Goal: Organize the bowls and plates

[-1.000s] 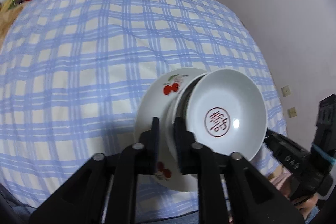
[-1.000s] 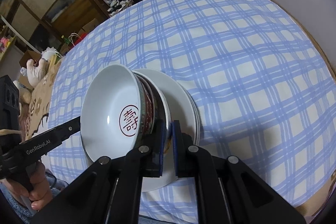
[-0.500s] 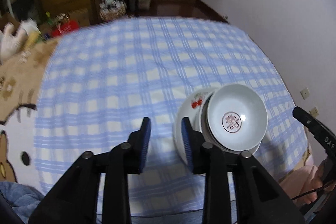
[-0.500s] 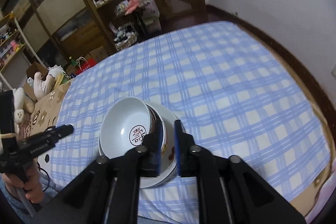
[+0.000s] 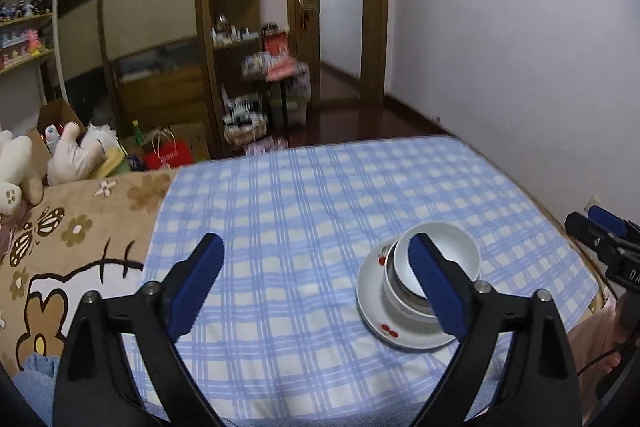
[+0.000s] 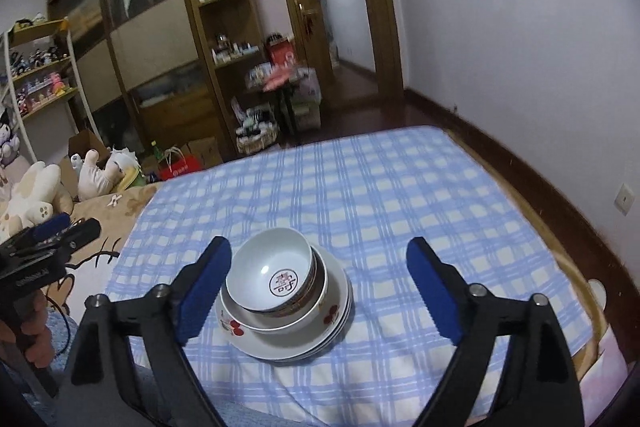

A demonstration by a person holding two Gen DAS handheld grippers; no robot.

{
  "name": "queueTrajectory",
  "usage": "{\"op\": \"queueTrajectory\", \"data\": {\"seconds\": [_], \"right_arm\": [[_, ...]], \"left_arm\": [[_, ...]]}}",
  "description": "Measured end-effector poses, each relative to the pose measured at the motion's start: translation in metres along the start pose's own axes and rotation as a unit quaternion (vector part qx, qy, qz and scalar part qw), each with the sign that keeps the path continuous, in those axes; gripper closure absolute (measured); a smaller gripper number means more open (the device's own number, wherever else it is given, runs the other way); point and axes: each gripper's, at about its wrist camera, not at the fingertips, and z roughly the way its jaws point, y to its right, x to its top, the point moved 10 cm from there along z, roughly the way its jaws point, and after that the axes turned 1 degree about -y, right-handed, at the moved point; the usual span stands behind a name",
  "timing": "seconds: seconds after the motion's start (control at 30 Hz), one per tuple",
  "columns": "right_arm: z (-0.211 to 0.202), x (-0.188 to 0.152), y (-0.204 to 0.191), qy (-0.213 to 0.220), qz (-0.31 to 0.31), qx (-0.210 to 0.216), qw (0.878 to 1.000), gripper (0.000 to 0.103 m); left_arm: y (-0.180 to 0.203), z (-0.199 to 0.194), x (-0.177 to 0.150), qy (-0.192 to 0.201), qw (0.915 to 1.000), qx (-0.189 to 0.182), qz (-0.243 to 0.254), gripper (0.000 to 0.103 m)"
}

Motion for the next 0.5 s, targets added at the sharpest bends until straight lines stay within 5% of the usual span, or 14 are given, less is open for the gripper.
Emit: {"op": "queueTrajectory", "data": {"seconds": [0.27,0.5], "right_arm": [[-0.020,-0.011,-0.006,0.031,-0.024,-0.019,0.999,0.000],[-0.028,-0.014,0.001,0.072,-0.044,-0.057,0.995,0.000]], "left_arm": [[0.005,-0.019,-0.013,0.048,0.9988,-0.004,0.000,0.004],[0.020,-0.003,-0.028,0.032,0.9991,-0.010,0.026,0.004]]}}
